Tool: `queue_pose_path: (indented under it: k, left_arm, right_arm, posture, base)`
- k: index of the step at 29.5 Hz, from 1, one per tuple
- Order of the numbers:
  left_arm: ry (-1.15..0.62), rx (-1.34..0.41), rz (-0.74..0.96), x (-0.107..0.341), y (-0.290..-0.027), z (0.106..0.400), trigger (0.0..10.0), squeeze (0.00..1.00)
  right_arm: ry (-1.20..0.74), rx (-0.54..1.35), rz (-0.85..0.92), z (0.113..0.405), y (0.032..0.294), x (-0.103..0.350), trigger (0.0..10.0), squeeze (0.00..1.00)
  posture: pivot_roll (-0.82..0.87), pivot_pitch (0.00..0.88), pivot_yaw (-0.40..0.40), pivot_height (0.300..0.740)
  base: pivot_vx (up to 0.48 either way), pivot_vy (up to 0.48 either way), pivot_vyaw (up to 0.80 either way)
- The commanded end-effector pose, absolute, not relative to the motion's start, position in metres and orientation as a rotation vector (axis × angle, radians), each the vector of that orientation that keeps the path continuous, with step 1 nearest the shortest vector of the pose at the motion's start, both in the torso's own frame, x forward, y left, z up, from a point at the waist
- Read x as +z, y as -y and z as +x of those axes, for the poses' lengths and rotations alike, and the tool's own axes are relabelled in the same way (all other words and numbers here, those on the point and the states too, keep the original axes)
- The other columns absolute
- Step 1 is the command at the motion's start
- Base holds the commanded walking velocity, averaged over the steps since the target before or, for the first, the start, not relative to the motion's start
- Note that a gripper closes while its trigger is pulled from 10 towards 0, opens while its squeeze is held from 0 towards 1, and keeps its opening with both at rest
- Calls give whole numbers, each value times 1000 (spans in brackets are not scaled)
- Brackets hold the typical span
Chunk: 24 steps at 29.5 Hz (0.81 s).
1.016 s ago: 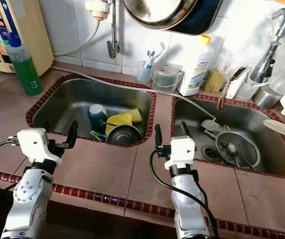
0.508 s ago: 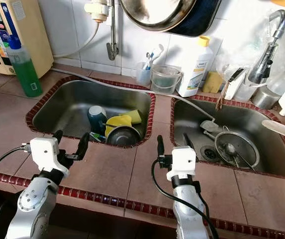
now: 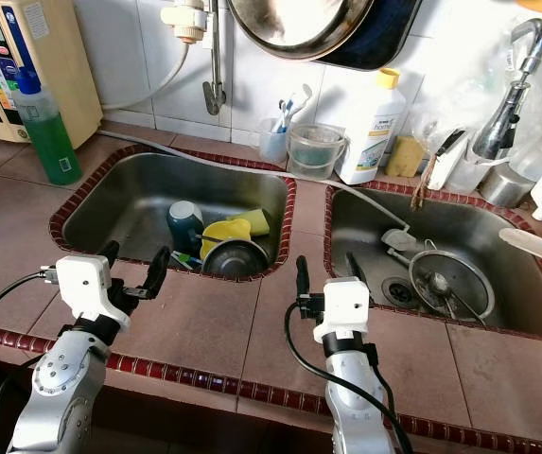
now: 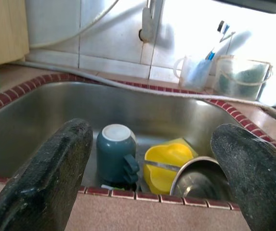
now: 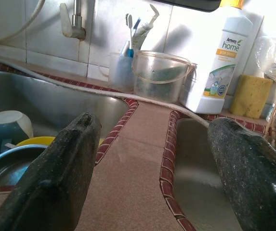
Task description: Kitchen organization
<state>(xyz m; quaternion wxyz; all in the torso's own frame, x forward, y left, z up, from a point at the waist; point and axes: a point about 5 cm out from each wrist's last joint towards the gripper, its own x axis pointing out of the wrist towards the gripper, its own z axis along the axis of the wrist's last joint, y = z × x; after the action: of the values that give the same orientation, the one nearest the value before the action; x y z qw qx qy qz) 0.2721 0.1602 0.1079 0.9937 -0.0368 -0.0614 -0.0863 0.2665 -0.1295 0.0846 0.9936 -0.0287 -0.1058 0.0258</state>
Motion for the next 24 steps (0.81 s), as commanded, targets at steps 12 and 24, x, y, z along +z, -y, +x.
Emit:
queue_pose_path:
  k: [12, 24]
  left_arm:
    - [154, -140, -74, 112, -165, 274, 10000, 0]
    - [149, -141, -74, 112, -167, 273, 10000, 0]
  right_arm:
    - [209, 63, -40, 267, 127, 86, 10000, 0]
    - [202, 66, -31, 266, 123, 84, 10000, 0]
  posture:
    - [-134, 0, -65, 740]
    - [-132, 0, -61, 740]
  base:
    - [0, 0, 0]
    - [-67, 0, 0]
